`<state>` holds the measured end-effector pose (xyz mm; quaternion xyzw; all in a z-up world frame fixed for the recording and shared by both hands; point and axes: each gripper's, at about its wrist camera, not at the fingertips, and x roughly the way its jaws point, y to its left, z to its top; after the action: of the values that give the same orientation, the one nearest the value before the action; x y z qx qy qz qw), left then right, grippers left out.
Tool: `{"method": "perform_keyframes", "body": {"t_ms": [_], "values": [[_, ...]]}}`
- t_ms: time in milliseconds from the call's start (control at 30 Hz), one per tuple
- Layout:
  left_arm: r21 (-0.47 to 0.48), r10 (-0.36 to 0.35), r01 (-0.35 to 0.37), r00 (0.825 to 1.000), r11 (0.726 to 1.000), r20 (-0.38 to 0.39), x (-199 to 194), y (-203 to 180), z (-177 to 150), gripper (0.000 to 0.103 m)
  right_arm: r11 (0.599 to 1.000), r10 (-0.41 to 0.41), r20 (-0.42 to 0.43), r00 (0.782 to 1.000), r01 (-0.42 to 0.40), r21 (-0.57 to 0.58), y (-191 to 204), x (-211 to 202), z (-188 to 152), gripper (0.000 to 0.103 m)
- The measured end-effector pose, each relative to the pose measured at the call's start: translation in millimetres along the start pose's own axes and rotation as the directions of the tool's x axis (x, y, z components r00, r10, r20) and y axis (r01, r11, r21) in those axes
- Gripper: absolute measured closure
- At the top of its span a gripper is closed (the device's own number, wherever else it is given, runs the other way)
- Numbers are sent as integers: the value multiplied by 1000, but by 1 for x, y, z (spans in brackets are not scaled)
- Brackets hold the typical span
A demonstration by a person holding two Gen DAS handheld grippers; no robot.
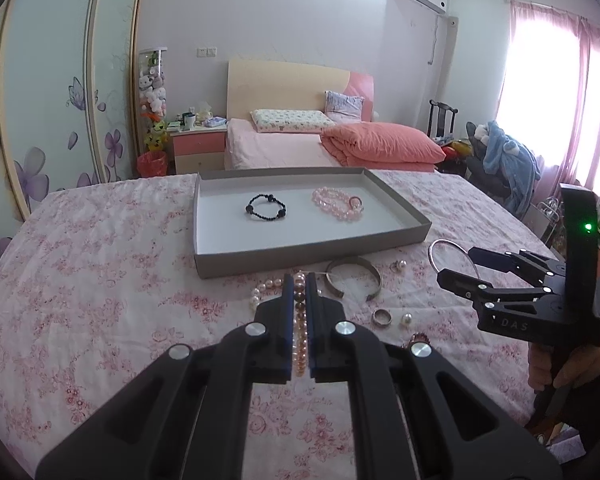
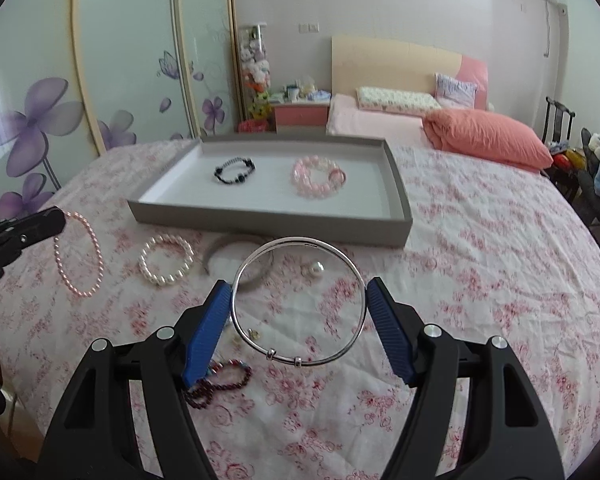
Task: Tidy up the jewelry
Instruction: 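Carry the bangle and pink pearl bracelet into the tray and open both tools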
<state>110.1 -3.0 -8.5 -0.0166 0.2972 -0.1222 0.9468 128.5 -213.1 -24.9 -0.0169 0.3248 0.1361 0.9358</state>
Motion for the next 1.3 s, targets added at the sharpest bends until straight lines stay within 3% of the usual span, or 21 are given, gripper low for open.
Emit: {"method": "perform_keyframes", "body": {"t_ms": [367,867,1300], "values": [[-15,20,-19,998,1000,63,-6,-4,14,96,1000,0,126,992,1,-7,8,-17,16,33],[-32,69,-65,989,997,132,7,-12,45,96,1000,-31,276,961,31,4,9,-28,46,33],[-33,79,-75,984,997,157,49,-13,85,96,997,-73,371,926,78,4,6,-11,79,33]]}}
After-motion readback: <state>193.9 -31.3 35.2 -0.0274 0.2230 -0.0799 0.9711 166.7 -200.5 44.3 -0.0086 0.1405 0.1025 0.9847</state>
